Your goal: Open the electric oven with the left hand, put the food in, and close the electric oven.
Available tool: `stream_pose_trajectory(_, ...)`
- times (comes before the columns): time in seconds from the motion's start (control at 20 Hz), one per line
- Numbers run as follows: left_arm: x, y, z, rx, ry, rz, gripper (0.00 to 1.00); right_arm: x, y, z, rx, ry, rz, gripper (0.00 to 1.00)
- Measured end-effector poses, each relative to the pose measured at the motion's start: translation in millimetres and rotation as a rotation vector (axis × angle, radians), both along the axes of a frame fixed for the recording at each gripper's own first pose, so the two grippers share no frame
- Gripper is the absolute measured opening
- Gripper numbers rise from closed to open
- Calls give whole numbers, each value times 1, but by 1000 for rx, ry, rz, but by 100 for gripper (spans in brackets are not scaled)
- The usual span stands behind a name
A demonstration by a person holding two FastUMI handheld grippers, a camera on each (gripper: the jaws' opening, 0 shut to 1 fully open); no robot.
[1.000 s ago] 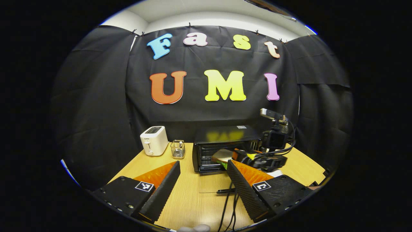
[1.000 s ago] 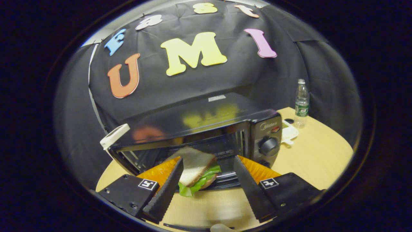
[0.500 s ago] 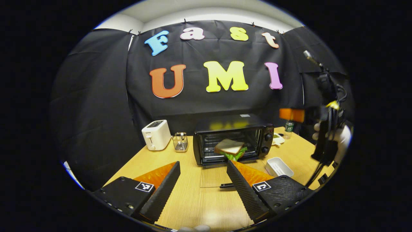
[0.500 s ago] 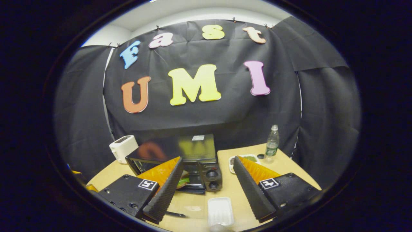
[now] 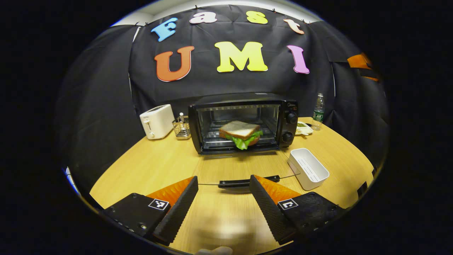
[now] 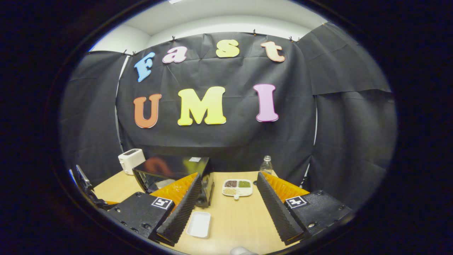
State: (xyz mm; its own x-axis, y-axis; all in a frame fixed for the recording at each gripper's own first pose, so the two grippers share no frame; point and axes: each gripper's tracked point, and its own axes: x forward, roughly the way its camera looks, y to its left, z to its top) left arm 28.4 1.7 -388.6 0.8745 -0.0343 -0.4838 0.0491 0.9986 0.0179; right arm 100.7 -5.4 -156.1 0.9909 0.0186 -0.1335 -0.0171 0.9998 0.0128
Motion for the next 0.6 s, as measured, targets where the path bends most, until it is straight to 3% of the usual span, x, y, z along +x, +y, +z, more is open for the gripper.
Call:
stream_pose_trajectory(0.25,9,-38,-38,-86,33,-31,96,-21,-41,-2,-29,44,-36,97)
stream_pose_trajectory(0.6,23,-36,-74,-77,69,-23,96,-26,-56,-22,-31,108,-61,97)
